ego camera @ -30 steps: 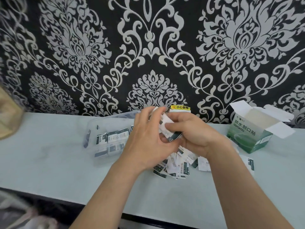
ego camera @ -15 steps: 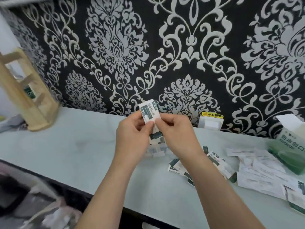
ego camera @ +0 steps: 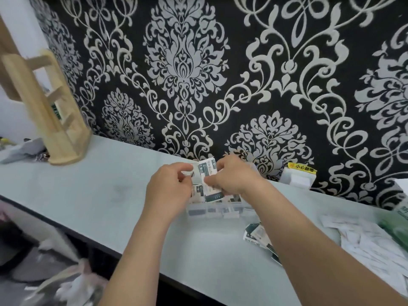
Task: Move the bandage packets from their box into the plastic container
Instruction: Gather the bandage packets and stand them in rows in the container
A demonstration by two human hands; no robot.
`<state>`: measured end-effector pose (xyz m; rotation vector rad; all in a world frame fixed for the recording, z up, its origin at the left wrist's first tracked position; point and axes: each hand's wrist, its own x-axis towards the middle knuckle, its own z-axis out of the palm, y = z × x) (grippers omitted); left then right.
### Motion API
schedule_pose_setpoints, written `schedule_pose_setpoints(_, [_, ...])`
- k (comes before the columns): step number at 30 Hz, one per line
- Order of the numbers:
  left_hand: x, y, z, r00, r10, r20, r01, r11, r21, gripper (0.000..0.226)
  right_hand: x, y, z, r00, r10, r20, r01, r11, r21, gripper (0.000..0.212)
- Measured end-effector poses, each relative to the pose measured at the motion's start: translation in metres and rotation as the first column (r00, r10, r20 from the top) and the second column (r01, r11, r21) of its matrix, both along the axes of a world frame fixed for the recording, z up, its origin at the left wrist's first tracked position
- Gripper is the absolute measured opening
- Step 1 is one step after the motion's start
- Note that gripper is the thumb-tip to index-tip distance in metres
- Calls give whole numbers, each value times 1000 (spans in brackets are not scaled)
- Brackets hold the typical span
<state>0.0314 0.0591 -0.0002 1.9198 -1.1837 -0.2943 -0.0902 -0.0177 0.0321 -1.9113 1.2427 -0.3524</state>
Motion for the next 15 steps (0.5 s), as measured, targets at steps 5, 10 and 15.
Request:
schedule_pose_setpoints(5, [8,1,-8,990,-7,-137,11,1000,29,26,32,-6,-20,975,43,-216,-35,999,41,8])
schedule_pose_setpoints(10, [10,2,-9,986,-21,-163,23,1000,13,26,45,-4,-25,950,16,-311,-29,999,-36,17])
schedule_pose_setpoints(15, [10,0,-11,987,-29,-159,30,1000,1,26,46,-4,-25,926,-62,-372,-18,978,-207,13])
